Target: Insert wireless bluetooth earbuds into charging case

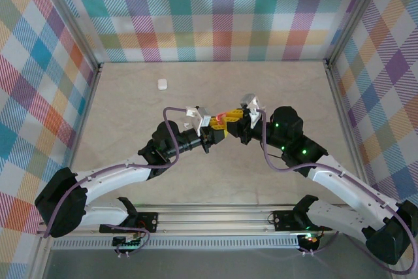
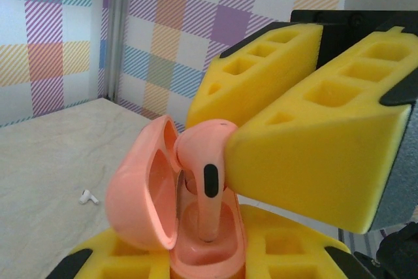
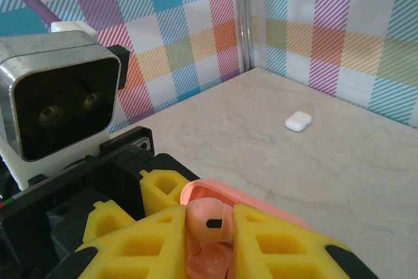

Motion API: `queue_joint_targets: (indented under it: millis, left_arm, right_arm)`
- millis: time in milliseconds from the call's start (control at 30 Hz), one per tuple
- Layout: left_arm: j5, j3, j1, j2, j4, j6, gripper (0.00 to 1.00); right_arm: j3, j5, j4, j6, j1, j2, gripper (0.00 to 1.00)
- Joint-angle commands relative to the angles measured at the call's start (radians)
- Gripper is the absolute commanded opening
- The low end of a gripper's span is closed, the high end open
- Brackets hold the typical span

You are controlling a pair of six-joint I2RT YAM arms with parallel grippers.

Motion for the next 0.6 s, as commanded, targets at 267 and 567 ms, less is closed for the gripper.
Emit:
queue_joint_targets:
  millis: [267, 567]
  left_arm:
    - [0.022, 0.049, -0.016, -0.018, 0.078, 0.016, 0.0]
    - [0.012, 0.053, -0.016, -0.027, 0.058, 0.033, 0.0]
  right_arm:
    - [-0.034, 0.026, -0.093, 0.008, 0.006, 0.009, 0.23]
    - [-0.021, 0.036, -0.149, 0.054, 0.006, 0.013, 0.27]
